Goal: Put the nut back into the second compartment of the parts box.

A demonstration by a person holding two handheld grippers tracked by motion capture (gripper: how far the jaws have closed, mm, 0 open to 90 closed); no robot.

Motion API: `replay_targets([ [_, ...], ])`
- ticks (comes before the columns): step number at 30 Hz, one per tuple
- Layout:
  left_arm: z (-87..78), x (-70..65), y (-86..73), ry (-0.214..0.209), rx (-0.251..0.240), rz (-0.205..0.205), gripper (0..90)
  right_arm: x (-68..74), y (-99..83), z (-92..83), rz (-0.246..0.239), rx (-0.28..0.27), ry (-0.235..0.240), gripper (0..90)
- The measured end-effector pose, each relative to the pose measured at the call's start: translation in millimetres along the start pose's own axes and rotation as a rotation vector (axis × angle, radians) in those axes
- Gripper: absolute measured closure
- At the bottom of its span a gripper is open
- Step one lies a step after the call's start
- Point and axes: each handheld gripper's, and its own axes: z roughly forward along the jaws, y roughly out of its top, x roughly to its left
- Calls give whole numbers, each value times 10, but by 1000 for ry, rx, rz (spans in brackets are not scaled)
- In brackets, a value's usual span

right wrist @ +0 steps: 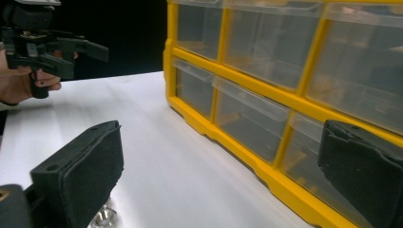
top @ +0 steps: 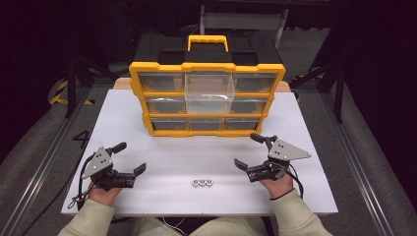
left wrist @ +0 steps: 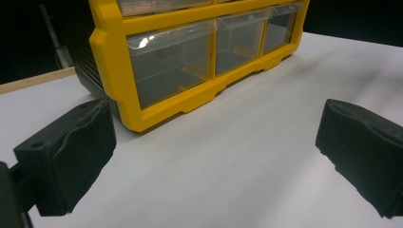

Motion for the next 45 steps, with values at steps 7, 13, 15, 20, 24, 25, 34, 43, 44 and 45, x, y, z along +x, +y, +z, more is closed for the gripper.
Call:
replay_targets([
  [7, -6, -4, 3, -3, 3, 6, 4, 63, 138, 140, 8, 1, 47, 20],
  [13, -4, -11, 4, -1, 7, 11, 4, 102, 261, 276, -14, 81, 94, 27],
  [15, -3, -11, 4, -1, 9, 12, 4, 112, 309, 299, -19, 120, 104, 30],
  [20, -8, -22, 7, -1, 9, 14, 4, 147, 451, 348, -32, 287, 137, 64],
  [24, 0, -28, 8, -3, 15, 20, 4, 150, 522, 384, -47, 395, 149, 78],
  [25, 1, -28, 7, -3, 16, 20, 5, 154, 532, 397, -46, 415, 154, 78],
  [34, 5, -29, 5, -3, 24, 21, 4, 217, 621, 526, -106, 587, 213, 78],
  [43, 21, -27, -8, -8, 43, 8, 5, 312, 700, 660, -163, 712, 254, 78],
  [44, 20, -26, -8, -8, 42, 8, 5, 325, 707, 672, -168, 727, 259, 79],
  [45, 19, -27, -7, -8, 41, 8, 5, 338, 716, 683, -175, 743, 262, 79],
])
